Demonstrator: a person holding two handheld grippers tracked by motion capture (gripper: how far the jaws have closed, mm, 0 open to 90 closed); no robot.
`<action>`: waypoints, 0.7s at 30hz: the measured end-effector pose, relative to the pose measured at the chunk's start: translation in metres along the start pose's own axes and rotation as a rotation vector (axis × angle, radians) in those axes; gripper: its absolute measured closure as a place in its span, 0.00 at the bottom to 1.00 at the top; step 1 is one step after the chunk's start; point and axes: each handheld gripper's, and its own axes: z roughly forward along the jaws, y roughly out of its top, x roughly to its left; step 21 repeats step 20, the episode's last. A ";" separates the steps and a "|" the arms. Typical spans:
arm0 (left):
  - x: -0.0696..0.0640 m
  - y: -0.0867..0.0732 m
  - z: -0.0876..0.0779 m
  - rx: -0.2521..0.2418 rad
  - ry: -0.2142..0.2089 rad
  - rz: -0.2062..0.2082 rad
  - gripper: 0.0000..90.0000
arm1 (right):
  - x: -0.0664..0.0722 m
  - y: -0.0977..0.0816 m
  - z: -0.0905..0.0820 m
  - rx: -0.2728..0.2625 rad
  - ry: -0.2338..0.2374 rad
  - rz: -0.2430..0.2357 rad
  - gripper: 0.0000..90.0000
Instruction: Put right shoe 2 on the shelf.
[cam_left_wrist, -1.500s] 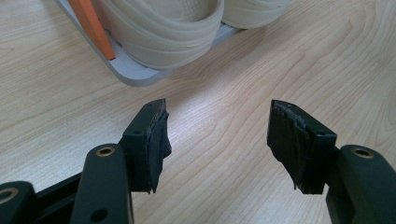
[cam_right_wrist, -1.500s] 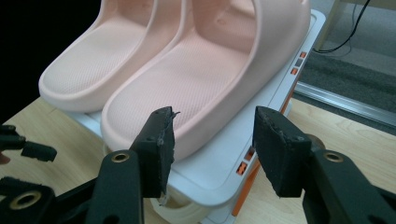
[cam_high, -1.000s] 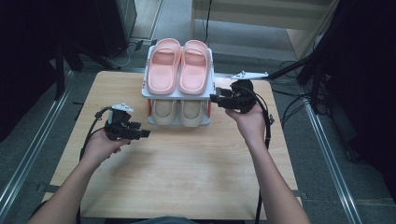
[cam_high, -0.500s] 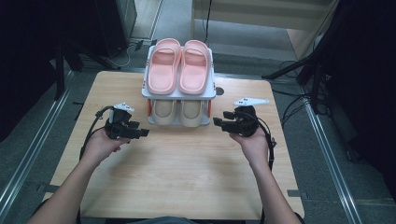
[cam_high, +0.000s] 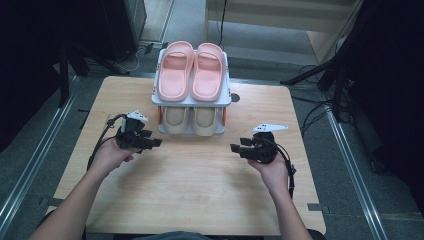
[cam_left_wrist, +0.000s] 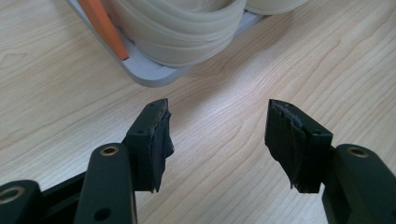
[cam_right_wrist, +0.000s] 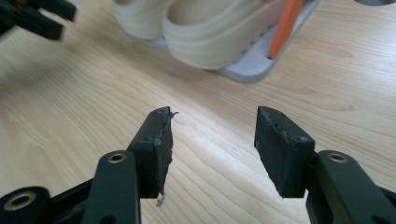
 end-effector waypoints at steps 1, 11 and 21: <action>-0.001 0.000 0.001 -0.002 -0.004 0.000 0.45 | 0.000 -0.001 0.001 0.007 -0.018 -0.016 0.52; -0.005 -0.002 0.003 -0.020 -0.028 -0.004 0.37 | -0.003 -0.004 -0.001 -0.043 -0.044 -0.019 0.33; -0.012 -0.005 0.010 0.020 -0.023 0.053 0.34 | -0.001 -0.010 -0.001 0.025 -0.036 -0.141 0.19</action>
